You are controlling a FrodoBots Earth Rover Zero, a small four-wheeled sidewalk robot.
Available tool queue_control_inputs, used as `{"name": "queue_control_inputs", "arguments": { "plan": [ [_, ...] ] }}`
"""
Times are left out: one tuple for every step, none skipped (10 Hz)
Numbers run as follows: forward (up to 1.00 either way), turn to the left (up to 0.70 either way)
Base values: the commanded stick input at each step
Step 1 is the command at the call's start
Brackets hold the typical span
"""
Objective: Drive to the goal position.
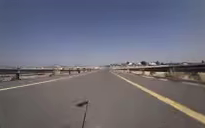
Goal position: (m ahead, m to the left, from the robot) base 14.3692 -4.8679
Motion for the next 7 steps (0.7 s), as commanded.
{"name": "queue_control_inputs", "arguments": {
  "plan": [
    [1.0, 0.0],
    [1.0, 0.0],
    [1.0, 0.0],
    [1.0, 0.0],
    [1.0, 0.0],
    [1.0, 0.0],
    [1.0, 0.0]
  ]
}}
